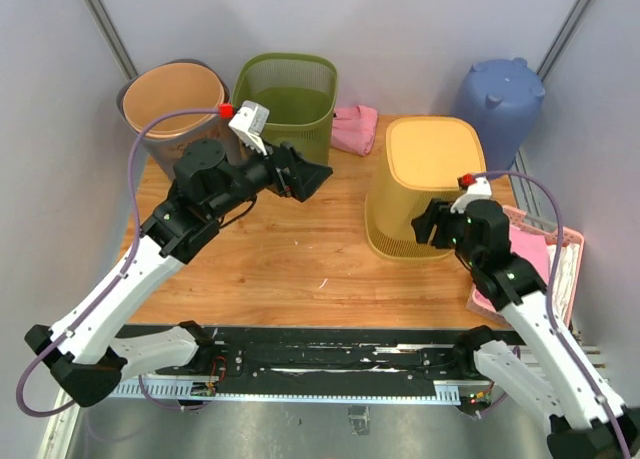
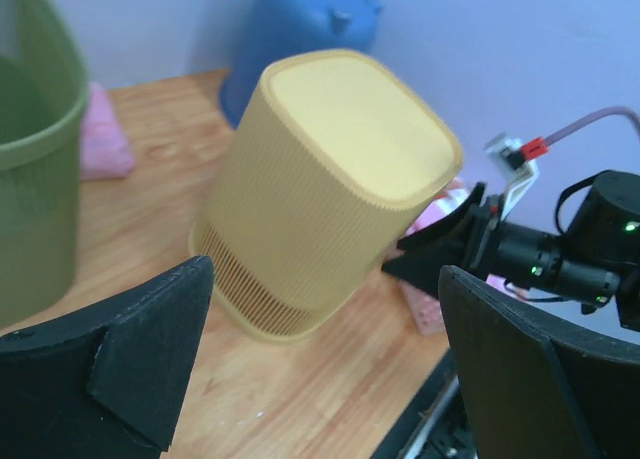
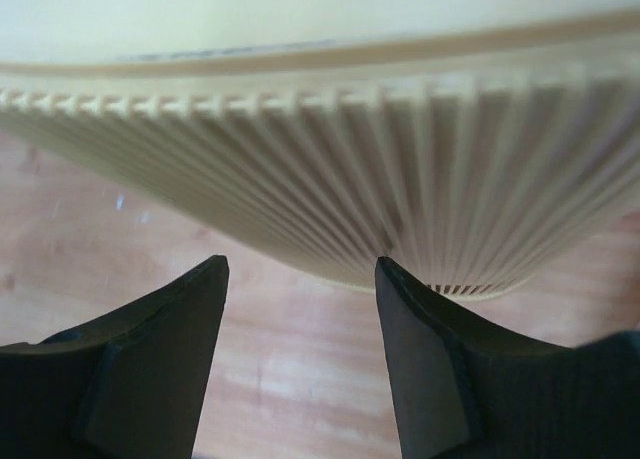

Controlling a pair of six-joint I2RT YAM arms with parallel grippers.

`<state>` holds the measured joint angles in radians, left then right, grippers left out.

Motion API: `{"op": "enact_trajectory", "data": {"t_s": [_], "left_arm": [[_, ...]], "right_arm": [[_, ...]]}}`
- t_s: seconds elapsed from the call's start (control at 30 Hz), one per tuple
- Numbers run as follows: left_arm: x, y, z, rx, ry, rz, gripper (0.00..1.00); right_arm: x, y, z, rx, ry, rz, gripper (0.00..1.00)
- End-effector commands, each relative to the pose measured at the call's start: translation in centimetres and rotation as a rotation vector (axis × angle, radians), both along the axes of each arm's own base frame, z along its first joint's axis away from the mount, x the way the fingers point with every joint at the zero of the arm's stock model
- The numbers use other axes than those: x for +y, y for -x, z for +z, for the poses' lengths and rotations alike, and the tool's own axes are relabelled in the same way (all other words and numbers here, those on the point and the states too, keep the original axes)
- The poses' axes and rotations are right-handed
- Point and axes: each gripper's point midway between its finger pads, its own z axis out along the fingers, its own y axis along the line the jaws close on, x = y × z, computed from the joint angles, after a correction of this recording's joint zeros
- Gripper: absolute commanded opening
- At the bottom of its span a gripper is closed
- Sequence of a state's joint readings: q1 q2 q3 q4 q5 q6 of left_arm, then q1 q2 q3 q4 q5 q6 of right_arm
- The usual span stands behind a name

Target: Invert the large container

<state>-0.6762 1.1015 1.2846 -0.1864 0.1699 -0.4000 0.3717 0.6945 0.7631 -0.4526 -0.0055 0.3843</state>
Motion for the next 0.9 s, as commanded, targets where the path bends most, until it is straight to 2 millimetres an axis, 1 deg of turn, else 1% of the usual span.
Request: {"op": "enact_trajectory", "data": {"t_s": [0.0, 0.07, 0.1, 0.13, 0.17, 0.2, 0.23, 0.3, 0.33, 0.37, 0.47, 0.57, 0.6, 0.63, 0.67, 0.73, 0.8, 0.87], "left_arm": [[3.3, -1.9, -3.8, 0.061, -0.179, 0.194, 0.99], [3.2, -1.8, -3.8, 0.071, -0.181, 0.190, 0.99], [3.0, -1.9, -3.8, 0.077, -0.181, 0.184, 0.99], [2.7, -2.0, -3.6, 0.079, -0.179, 0.176, 0.99], [2.6, -2.0, -3.4, 0.078, -0.182, 0.172, 0.99], [2.4, -2.3, -3.0, 0.069, -0.187, 0.167, 0.99], [2.2, -2.5, -2.5, 0.060, -0.193, 0.165, 0.99], [2.2, -3.1, -1.5, 0.035, -0.203, 0.178, 0.99], [2.2, -3.3, -1.0, 0.019, -0.208, 0.181, 0.99], [2.0, -3.5, -0.5, -0.003, -0.215, 0.174, 0.99], [1.5, -4.4, 1.3, -0.059, -0.231, 0.169, 0.99], [1.3, -6.2, 2.6, -0.101, -0.256, 0.215, 0.99], [1.1, -6.9, 2.8, -0.114, -0.271, 0.228, 0.99], [0.9, -7.8, 2.9, -0.125, -0.289, 0.245, 0.99], [0.7, -9.0, 2.8, -0.132, -0.316, 0.265, 0.99], [0.3, -11.2, 2.5, -0.135, -0.366, 0.292, 0.99], [-0.3, -13.7, 1.7, -0.115, -0.409, 0.303, 0.99], [-1.1, -16.0, 0.4, -0.078, -0.442, 0.292, 0.99]], "right_arm": [[-1.2, -7.7, 4.7, -0.257, -0.090, -0.251, 0.62], [-1.9, -10.1, 4.8, -0.268, -0.060, -0.337, 0.61], [-2.0, -11.3, 4.6, -0.260, -0.039, -0.361, 0.61], [-1.7, -12.5, 5.3, -0.268, -0.025, -0.365, 0.62], [-1.4, -13.2, 4.4, -0.237, -0.003, -0.358, 0.62], [-0.8, -14.0, 4.7, -0.222, 0.007, -0.339, 0.62], [-0.4, -14.4, 4.5, -0.196, 0.018, -0.322, 0.62], [0.4, -14.2, 3.7, -0.133, 0.030, -0.274, 0.62], [0.7, -13.7, 3.3, -0.113, 0.030, -0.249, 0.63], [0.9, -13.0, 3.5, -0.116, 0.018, -0.229, 0.63], [0.8, -10.3, 3.5, -0.121, 0.000, -0.175, 0.64], [-0.5, -7.2, 3.0, -0.129, 0.021, -0.167, 0.65], [-1.4, -5.9, 2.6, -0.113, 0.050, -0.179, 0.66], [-2.3, -5.1, 3.0, -0.129, 0.066, -0.198, 0.67], [-3.3, -4.1, 2.8, -0.116, 0.098, -0.221, 0.67], [-4.9, -2.5, 3.4, -0.126, 0.136, -0.254, 0.68], [-5.7, -1.4, 4.3, -0.142, 0.146, -0.261, 0.68], [-5.8, -0.6, 4.9, -0.143, 0.142, -0.254, 0.68]]}}
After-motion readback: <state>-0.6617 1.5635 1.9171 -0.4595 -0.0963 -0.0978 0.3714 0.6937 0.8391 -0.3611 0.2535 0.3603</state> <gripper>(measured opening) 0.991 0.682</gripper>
